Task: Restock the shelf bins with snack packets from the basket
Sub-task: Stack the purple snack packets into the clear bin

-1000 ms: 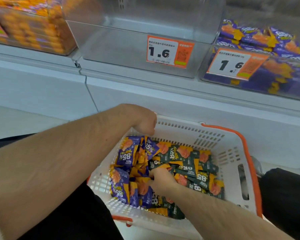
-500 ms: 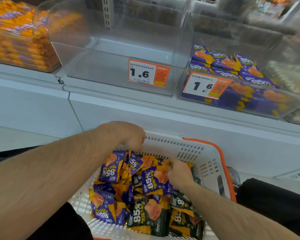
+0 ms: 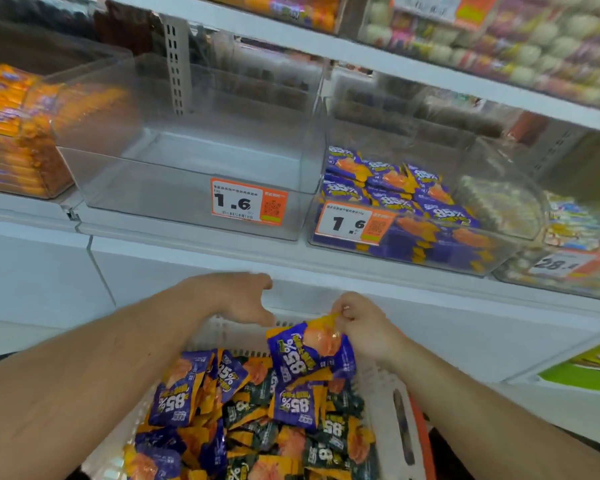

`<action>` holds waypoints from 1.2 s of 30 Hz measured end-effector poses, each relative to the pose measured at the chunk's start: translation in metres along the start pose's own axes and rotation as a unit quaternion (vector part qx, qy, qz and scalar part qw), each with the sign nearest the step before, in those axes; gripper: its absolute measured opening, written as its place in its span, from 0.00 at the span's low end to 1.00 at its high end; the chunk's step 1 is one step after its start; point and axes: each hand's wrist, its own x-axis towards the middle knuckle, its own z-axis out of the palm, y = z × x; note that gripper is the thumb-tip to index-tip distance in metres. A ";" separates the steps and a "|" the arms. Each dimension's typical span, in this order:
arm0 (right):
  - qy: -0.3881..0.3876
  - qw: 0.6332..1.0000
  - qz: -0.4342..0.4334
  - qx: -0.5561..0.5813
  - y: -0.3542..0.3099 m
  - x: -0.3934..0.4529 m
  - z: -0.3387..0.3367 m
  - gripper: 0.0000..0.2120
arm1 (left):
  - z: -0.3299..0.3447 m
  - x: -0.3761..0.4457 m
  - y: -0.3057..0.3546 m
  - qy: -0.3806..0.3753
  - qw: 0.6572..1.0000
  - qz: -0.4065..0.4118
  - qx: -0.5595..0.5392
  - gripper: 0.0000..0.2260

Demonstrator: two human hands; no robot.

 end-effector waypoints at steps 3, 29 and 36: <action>-0.003 0.996 -0.025 0.090 -0.025 -0.001 -0.023 0.17 | -0.012 -0.002 0.004 0.008 0.997 0.015 -0.077 0.30; 0.216 0.905 -0.072 0.360 -0.107 0.045 -0.190 0.23 | -0.061 0.022 0.060 0.482 0.859 0.173 0.008 0.34; 0.244 0.949 0.019 0.200 -0.099 0.118 -0.196 0.23 | -0.056 0.032 0.063 0.548 0.823 0.129 0.076 0.34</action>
